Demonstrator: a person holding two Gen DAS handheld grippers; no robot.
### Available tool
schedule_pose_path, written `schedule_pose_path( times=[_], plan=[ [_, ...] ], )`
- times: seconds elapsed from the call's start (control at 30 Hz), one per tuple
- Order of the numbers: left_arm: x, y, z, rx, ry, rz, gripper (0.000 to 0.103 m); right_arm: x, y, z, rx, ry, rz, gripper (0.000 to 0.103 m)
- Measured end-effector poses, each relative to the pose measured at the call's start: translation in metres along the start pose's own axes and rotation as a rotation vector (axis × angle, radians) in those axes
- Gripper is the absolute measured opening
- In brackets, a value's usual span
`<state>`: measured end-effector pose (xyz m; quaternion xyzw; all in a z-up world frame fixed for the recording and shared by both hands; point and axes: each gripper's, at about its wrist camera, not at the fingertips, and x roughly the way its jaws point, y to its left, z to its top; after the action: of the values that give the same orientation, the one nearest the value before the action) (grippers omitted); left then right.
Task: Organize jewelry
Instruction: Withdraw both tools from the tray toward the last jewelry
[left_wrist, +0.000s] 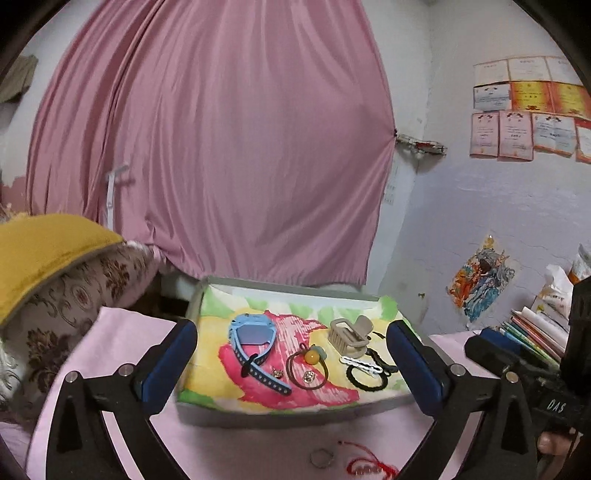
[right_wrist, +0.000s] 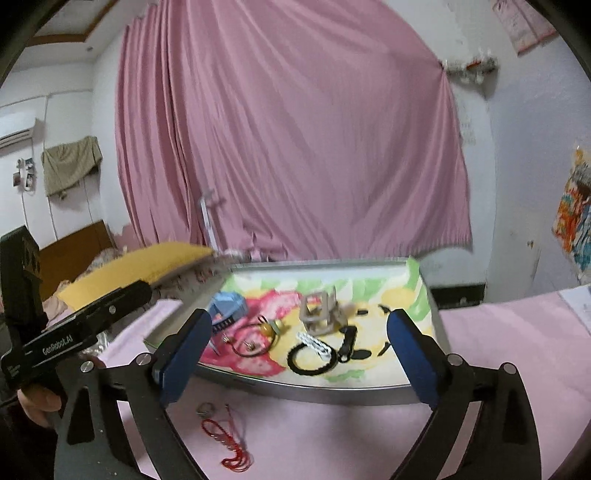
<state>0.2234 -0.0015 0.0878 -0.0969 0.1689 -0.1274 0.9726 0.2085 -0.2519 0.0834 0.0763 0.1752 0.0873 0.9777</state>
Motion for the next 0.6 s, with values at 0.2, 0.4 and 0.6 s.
schedule_pose_path(
  times=[0.2, 0.4, 0.6],
  plan=[
    [-0.031, -0.004, -0.010, 0.028, 0.000, 0.007, 0.103, -0.033, 0.014, -0.006, -0.018, -0.079, 0.031, 0.102],
    [-0.050, -0.002, -0.022, 0.044, 0.027, 0.011, 0.103, -0.052, 0.022, -0.017, -0.036, -0.093, 0.044, 0.102],
    [-0.056, 0.002, -0.036, 0.070, 0.092, 0.012, 0.103, -0.058, 0.027, -0.027, -0.075, -0.058, 0.049, 0.102]
  ],
)
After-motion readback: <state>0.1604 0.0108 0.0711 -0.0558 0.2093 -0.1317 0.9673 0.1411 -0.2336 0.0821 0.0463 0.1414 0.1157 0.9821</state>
